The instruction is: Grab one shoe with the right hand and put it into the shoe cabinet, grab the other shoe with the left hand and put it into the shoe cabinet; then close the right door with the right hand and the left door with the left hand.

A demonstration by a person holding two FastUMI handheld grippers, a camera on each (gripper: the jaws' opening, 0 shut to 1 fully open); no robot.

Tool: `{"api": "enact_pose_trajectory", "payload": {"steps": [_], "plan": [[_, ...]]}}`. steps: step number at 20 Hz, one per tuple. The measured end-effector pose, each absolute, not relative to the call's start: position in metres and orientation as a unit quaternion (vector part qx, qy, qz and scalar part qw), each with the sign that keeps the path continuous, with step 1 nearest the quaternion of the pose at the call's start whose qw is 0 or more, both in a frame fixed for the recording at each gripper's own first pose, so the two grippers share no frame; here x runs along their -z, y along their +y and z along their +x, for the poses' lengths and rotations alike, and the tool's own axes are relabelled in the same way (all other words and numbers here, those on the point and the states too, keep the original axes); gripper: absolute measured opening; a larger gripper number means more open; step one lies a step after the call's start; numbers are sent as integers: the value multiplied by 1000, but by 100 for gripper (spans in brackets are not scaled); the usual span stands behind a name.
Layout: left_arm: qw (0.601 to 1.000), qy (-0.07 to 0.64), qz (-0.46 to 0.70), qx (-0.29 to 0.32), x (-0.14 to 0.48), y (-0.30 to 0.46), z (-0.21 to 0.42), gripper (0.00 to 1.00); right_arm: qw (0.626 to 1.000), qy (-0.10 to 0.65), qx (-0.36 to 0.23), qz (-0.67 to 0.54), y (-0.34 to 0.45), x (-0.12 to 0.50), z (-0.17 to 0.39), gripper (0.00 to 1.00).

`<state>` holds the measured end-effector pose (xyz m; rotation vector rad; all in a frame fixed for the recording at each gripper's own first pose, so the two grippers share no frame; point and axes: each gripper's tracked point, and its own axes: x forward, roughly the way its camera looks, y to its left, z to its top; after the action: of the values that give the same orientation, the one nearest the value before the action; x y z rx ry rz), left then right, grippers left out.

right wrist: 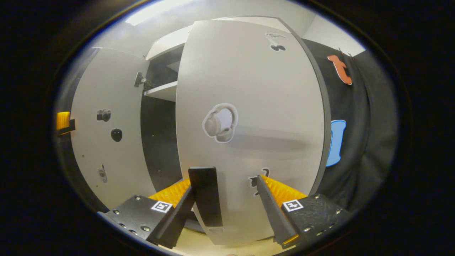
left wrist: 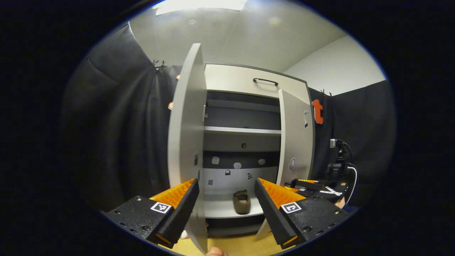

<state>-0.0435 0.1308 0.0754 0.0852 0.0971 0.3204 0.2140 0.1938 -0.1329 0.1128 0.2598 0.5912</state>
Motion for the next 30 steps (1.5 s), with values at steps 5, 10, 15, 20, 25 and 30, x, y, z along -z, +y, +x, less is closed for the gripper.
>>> {"api": "enact_pose_trajectory", "payload": {"steps": [5, 10, 15, 20, 25, 30], "plan": [[979, 49, 57, -187, -80, 148, -69, 92, 946, 128, -293, 62, 206, 137, 224, 96], [968, 46, 62, -239, -85, 190, -98, 92, 953, 123, -272, 58, 211, 137, 231, 98], [957, 54, 71, -276, -79, 233, -107, 93, 957, 125, -257, 52, 214, 140, 233, 98], [961, 64, 51, -264, -61, 249, -98, 92, 959, 129, -249, 50, 215, 142, 235, 97], [970, 81, 39, -225, -34, 255, -85, 92, 958, 130, -253, 44, 215, 144, 233, 98], [976, 83, 6, -199, -20, 259, -78, 96, 955, 135, -261, 48, 212, 146, 225, 98]]}}
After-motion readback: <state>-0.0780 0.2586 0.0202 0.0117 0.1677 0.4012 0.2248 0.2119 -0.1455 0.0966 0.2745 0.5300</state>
